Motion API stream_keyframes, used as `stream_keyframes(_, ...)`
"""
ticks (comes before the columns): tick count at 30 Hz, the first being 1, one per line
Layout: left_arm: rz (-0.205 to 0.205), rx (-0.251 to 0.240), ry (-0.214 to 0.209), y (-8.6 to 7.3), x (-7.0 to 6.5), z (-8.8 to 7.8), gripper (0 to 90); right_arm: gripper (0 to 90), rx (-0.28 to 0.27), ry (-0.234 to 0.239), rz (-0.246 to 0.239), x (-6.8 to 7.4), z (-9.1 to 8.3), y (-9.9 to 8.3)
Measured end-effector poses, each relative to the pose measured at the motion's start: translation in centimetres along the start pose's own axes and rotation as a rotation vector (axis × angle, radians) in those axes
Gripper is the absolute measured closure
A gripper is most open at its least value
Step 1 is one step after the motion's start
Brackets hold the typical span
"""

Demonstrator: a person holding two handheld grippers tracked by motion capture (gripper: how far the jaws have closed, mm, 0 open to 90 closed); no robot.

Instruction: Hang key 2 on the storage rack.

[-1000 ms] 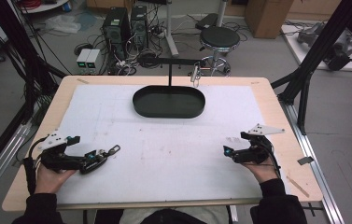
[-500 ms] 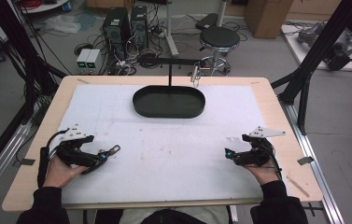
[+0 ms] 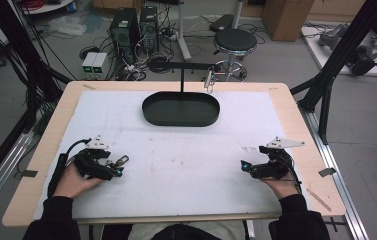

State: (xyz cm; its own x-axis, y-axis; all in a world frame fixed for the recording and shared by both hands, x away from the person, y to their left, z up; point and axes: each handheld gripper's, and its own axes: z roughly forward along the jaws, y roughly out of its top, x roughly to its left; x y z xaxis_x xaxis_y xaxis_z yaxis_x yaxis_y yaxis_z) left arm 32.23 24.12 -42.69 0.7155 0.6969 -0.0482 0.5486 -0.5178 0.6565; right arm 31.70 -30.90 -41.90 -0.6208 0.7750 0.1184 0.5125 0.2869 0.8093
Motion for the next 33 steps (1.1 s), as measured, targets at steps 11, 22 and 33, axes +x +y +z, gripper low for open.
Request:
stream_keyframes(11,0.013,0.065,0.04,-0.1,-0.4,0.4,39.4,0.8,0.004,-0.002,-0.005,0.2,-0.1,-0.1)
stream_keyframes(22,-0.021,0.109,0.075,0.6,-0.7,0.6,58.8,0.8,0.011,-0.002,-0.012,0.5,0.0,-0.2)
stream_keyframes(33,-0.064,0.115,0.105,1.2,-1.0,1.0,65.6,0.8,0.036,0.003,-0.043,1.2,0.8,0.0)
